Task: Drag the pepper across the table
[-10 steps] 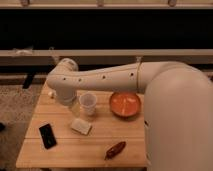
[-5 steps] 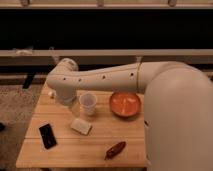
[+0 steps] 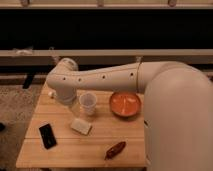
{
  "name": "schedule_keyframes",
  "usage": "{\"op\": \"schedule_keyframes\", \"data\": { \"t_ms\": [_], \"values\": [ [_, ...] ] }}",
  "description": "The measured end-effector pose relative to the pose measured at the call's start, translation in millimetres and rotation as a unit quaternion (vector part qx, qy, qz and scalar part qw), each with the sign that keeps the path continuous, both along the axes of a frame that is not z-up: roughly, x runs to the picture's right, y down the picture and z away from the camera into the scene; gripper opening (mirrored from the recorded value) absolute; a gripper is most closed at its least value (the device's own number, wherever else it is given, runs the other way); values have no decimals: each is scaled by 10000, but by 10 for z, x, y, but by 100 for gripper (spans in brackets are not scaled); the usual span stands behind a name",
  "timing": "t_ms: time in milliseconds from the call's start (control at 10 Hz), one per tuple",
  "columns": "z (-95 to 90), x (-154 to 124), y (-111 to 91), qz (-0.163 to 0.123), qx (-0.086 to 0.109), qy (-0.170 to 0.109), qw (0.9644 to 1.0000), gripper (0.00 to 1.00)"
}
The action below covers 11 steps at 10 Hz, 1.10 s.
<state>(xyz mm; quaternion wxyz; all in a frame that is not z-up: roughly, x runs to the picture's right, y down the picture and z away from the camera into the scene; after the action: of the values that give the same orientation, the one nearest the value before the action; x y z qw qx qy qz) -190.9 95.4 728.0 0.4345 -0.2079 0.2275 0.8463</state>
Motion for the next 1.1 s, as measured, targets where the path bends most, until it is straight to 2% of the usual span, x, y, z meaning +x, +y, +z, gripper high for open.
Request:
{"op": "schedule_keyframes", "data": {
  "t_ms": [300,500,1100],
  "values": [
    [100,250,153,73,-106,246,9996,80],
    [86,407,371,216,-180,404,9988,80],
    [-13,866,815,589,-291,650,9957,80]
  ]
}}
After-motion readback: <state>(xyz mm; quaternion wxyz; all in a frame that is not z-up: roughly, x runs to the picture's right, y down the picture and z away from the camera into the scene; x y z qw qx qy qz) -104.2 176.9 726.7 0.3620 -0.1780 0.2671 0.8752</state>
